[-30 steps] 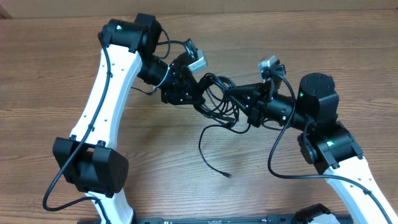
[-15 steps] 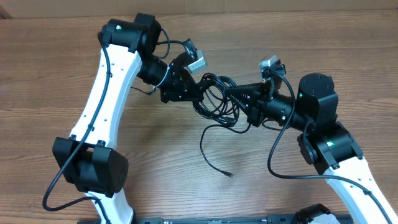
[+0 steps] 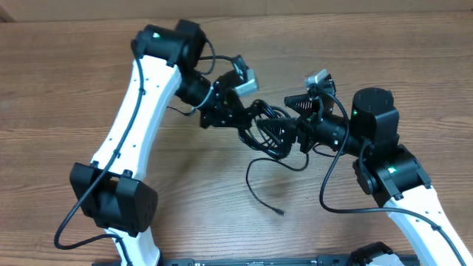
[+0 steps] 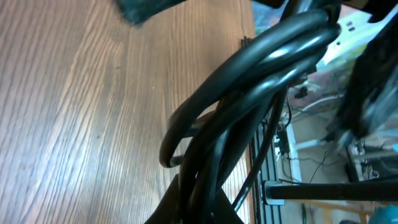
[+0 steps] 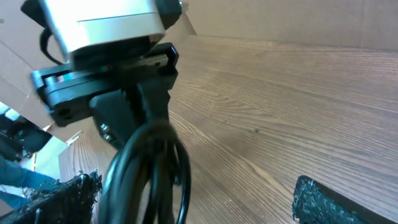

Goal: Untangle cables
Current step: 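Open the left gripper and pull it away, leaving coil in right gripper, then reach the left gripper back into the coil held by the right gripper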

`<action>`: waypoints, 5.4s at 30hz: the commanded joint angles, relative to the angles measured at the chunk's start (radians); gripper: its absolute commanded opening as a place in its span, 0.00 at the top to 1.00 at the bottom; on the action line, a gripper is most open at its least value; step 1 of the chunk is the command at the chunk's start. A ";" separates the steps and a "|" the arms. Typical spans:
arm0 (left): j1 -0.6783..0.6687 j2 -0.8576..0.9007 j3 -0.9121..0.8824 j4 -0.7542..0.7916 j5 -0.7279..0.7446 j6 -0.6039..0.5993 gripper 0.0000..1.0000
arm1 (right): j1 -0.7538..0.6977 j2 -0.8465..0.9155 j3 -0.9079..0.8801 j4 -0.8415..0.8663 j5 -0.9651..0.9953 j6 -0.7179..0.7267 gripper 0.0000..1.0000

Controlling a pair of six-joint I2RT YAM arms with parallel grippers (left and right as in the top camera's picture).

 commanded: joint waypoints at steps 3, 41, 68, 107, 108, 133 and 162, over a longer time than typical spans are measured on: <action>-0.034 -0.040 0.020 0.016 0.041 0.057 0.96 | 0.003 0.038 0.032 -0.011 -0.021 -0.021 0.84; -0.013 -0.040 0.021 0.024 -0.006 -0.033 0.63 | 0.003 0.038 0.032 -0.037 -0.059 -0.025 0.96; 0.047 -0.040 0.040 0.024 0.526 -0.196 0.96 | 0.003 0.038 0.032 -0.130 -0.043 -0.125 0.96; 0.181 -0.040 0.040 0.117 -0.202 -0.972 0.39 | 0.003 0.038 0.032 -0.149 -0.042 -0.125 0.96; 0.181 -0.040 0.040 0.114 -0.243 -0.956 0.36 | 0.003 0.038 0.032 -0.150 -0.042 -0.125 0.96; 0.083 -0.039 0.038 -0.003 0.041 -0.249 0.02 | 0.003 0.038 0.032 -0.143 -0.009 -0.125 0.96; 0.034 -0.040 0.099 0.016 -0.207 -0.357 0.95 | 0.003 0.038 0.032 -0.176 -0.008 -0.130 0.96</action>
